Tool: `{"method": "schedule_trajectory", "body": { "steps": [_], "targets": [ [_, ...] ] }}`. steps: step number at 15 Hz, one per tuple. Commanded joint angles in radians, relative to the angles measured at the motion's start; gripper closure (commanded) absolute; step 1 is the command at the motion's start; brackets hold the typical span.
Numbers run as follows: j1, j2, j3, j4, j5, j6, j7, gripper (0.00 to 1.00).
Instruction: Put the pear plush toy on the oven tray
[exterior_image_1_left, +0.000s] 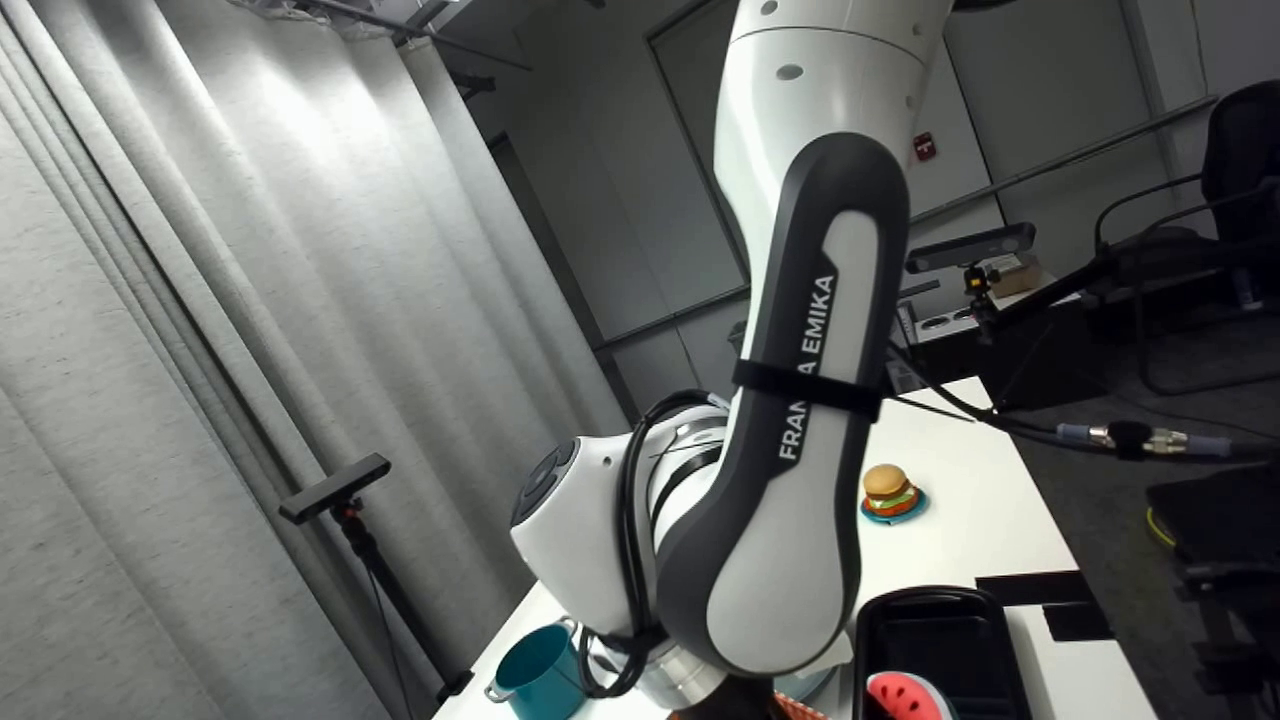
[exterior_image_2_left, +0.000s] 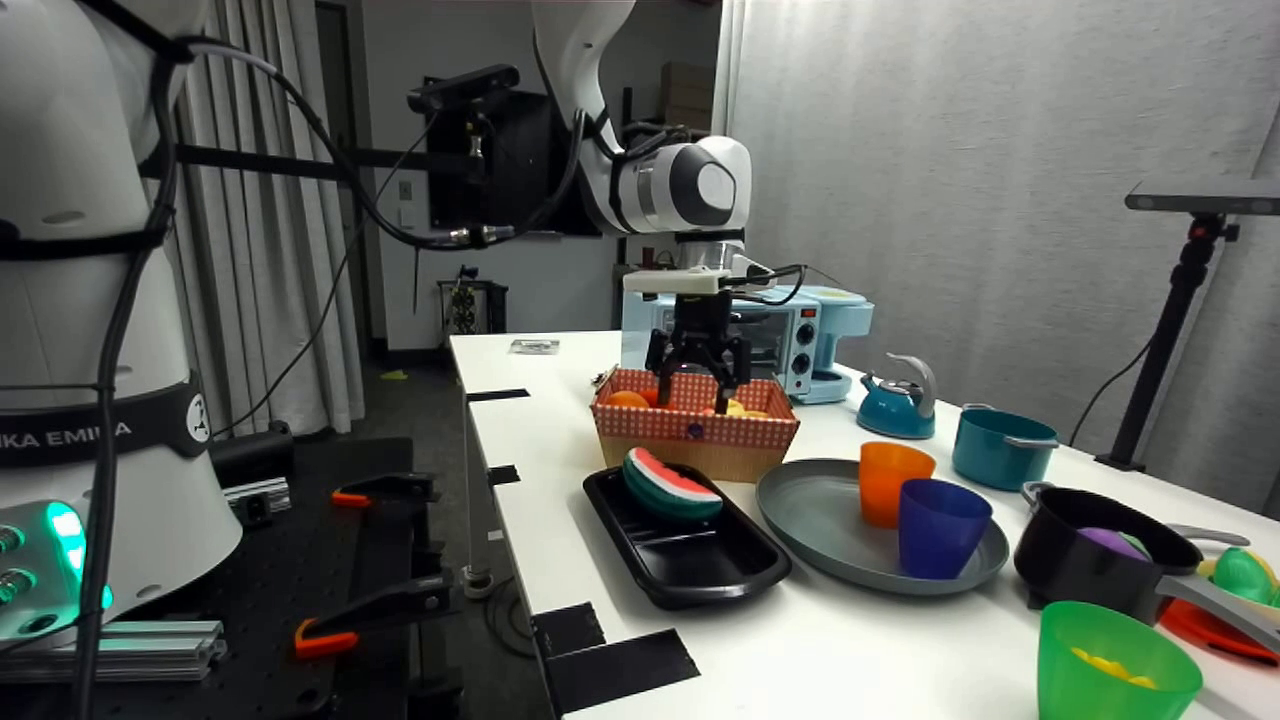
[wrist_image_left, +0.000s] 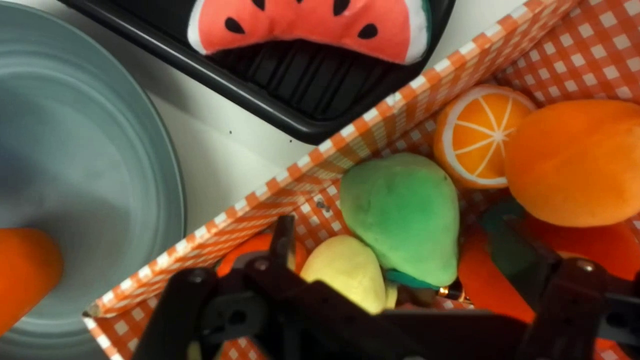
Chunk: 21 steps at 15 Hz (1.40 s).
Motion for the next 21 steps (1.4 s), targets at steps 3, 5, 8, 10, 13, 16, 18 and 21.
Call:
{"method": "schedule_trajectory", "body": {
  "steps": [3,5,8,10,13,16,18,21],
  "targets": [
    [-0.023,0.029,-0.001,-0.007,0.054,0.046,-0.023,0.0],
    [-0.027,0.044,0.0,-0.004,0.067,0.054,-0.024,0.0],
    [-0.026,0.063,0.0,0.0,0.076,0.063,-0.025,0.0],
    [-0.023,0.072,-0.001,0.002,0.076,0.067,-0.024,0.03],
    [-0.022,0.08,-0.003,0.004,0.074,0.067,-0.021,0.3],
    [-0.02,0.086,-0.006,0.005,0.071,0.066,-0.017,0.54],
    [-0.018,0.085,-0.008,0.006,0.069,0.064,-0.014,0.69],
    [-0.013,0.076,-0.004,0.002,0.068,0.061,-0.011,0.88]
  ]
}}
